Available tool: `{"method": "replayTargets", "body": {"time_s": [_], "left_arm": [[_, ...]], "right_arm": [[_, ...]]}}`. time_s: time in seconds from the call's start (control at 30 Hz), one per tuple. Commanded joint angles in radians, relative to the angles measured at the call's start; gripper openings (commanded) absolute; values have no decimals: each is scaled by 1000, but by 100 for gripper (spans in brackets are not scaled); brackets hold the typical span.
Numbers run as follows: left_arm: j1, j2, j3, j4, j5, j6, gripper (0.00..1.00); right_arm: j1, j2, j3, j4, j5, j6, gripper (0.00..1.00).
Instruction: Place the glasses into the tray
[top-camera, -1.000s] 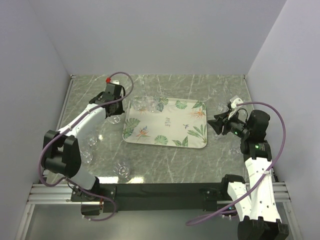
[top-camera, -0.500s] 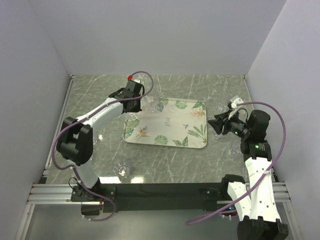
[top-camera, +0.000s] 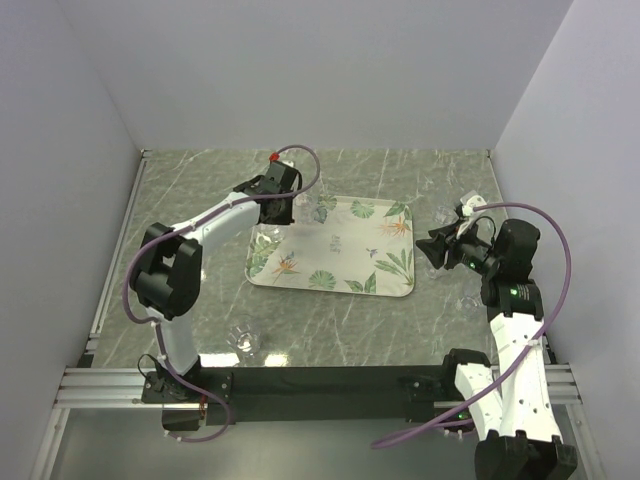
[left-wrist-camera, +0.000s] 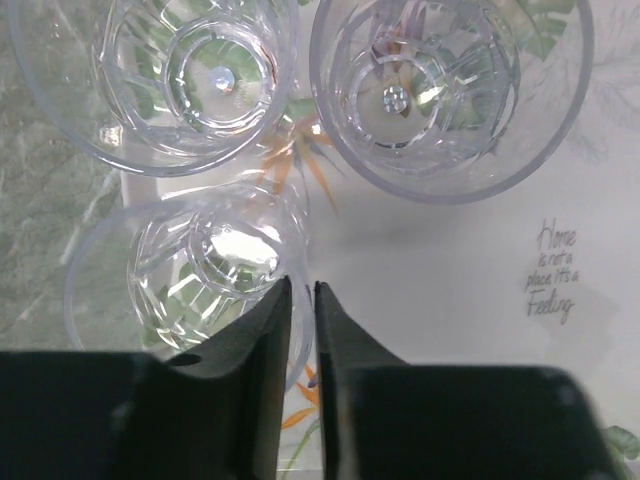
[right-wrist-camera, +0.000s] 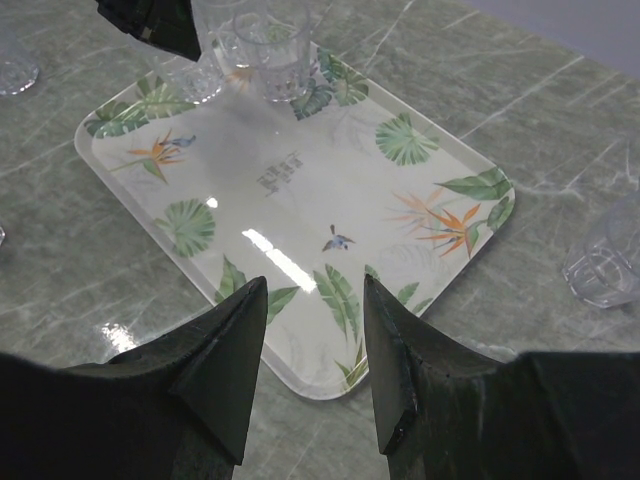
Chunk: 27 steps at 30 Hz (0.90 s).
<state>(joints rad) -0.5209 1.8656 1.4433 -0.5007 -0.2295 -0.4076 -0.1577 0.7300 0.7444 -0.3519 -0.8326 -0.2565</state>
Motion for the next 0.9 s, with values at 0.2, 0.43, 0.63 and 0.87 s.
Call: {"method": "replayTargets", "body": {"time_s": [0.2,0.43,0.63,0.87], "left_arm": [[-10,-60,16,39,47,-10,62],[-10,-261,-96,100,107,1,86],[-11,-515,-257,137,69,73,89],[-10,-866,-501,171,-72,142,99]], "right_arm": [[-11,5,7,14,26,-27,50],[-19,6,15,-13,24,-87,51],[-23,58,39,-56,33,-135,52],[-25,192,128,-186,214,-179,53]]}}
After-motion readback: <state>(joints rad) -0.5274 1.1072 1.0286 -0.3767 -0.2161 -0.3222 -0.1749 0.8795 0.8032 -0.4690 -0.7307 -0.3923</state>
